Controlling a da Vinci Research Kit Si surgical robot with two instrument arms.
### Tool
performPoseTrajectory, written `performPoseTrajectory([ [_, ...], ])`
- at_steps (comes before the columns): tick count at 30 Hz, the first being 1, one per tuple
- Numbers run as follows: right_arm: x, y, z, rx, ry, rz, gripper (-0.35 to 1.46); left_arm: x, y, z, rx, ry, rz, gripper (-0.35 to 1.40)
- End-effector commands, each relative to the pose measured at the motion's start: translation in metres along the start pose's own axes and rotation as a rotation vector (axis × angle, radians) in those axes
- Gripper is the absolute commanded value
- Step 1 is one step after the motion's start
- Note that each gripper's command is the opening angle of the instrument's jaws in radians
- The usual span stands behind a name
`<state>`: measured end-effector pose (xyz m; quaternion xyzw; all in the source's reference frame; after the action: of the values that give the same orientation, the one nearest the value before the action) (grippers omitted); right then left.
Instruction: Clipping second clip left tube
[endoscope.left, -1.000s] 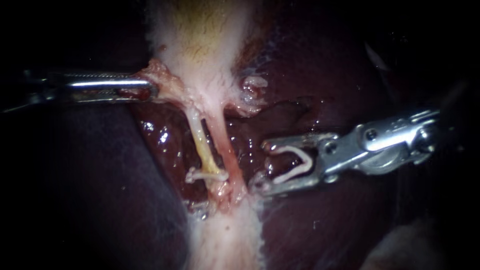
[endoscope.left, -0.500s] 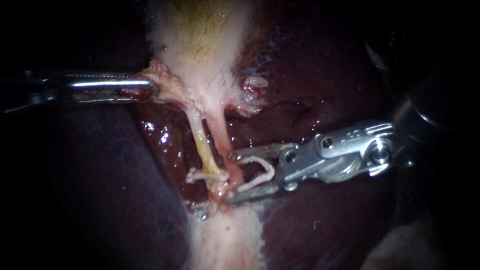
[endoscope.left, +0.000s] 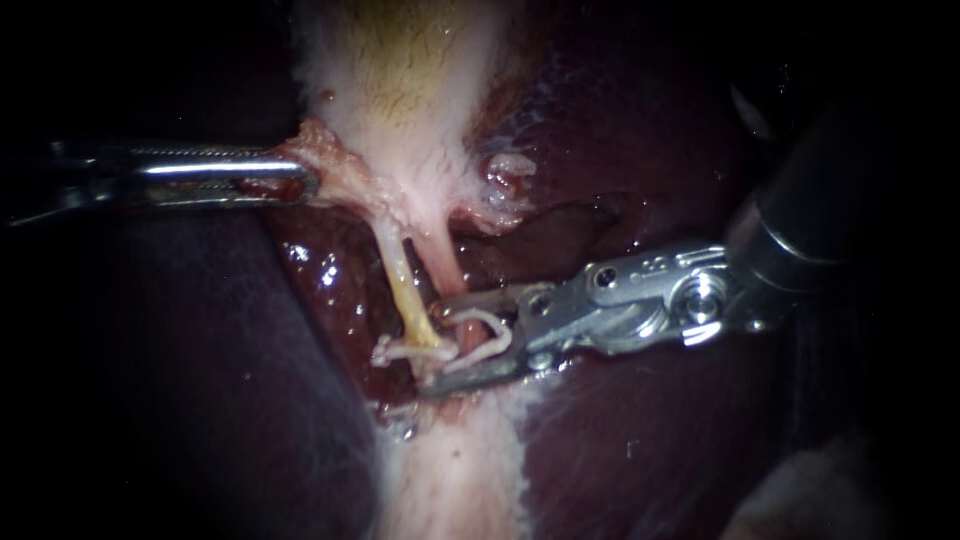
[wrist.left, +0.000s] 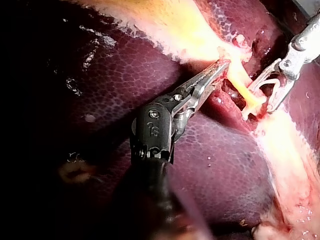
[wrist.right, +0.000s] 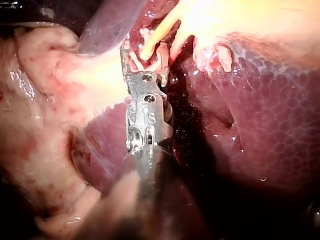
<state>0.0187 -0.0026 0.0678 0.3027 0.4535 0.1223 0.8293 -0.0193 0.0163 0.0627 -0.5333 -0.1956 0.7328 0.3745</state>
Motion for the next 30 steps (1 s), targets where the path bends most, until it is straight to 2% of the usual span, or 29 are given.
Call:
performPoseTrajectory([
  [1, -0.0001, 0.0003, 0.0000, -0.001, 0.000, -0.001, 0.49, 0.0000, 0.0000, 0.0000, 0.000, 0.000, 0.000, -0.35],
  [6, 0.0000, 0.0017, 0.0006, -0.004, 0.010, 0.007, 0.49, 0.0000, 0.0000, 0.0001, 0.001, 0.000, 0.000, -0.35],
  [12, 0.0009, 0.0024, 0.0023, 0.040, 0.068, 0.035, 0.48, -0.0001, 0.0001, 0.0002, 0.005, 0.001, 0.001, -0.35],
  [16, 0.0013, 0.0021, 0.0030, 0.108, 0.086, 0.024, 0.48, -0.0001, 0.0001, 0.0003, 0.005, 0.001, 0.000, -0.35],
  [24, 0.0019, 0.0010, 0.0036, 0.168, 0.139, 0.029, 0.48, -0.0001, 0.0001, 0.0004, 0.006, 0.001, 0.001, -0.35],
  [30, 0.0025, 0.0000, 0.0036, 0.184, 0.167, 0.024, 0.48, -0.0001, 0.0001, 0.0004, 0.006, 0.001, 0.001, -0.35],
])
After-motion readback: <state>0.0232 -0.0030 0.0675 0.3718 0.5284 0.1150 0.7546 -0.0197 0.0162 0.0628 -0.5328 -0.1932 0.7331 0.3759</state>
